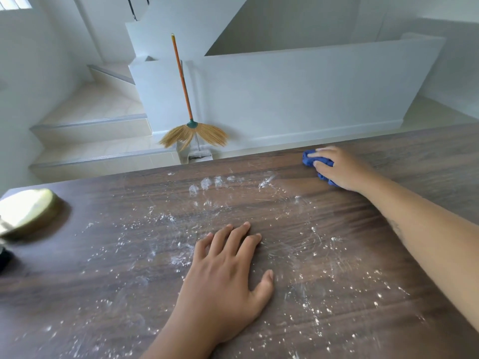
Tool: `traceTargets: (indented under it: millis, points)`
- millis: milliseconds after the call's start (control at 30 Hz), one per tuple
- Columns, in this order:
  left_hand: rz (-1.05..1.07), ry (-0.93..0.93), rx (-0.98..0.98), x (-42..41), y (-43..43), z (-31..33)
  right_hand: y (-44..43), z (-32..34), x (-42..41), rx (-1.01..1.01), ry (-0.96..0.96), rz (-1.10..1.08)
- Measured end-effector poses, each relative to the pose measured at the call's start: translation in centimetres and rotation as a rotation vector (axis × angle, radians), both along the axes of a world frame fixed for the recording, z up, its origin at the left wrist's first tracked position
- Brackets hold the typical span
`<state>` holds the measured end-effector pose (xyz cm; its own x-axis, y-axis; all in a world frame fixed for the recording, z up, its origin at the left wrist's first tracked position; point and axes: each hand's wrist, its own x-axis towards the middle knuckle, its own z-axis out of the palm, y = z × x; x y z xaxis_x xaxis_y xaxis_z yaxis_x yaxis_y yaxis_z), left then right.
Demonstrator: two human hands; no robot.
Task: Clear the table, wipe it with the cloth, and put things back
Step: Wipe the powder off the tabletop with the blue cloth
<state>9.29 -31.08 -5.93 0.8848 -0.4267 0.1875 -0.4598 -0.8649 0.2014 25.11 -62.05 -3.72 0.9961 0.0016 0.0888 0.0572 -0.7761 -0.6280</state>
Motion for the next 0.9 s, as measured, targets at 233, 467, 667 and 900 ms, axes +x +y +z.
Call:
traceTargets:
  millis: [233,467,667,900]
  points:
    - [-0.014,0.019,0.019,-0.1,0.2,0.6,5.7,-0.3,1.7,-0.081,-0.028,0.114]
    - [-0.022,0.023,0.009,-0.2,0.3,0.6,4.8,-0.6,-5.1,-0.054,-0.014,0.203]
    - [-0.031,0.017,0.018,-0.2,0.2,0.5,3.3,-0.4,-11.0,-0.059,-0.03,0.2]
    - [-0.032,0.033,0.01,-0.2,0.2,0.6,1.7,-0.6,-17.9,-0.117,-0.032,0.17]
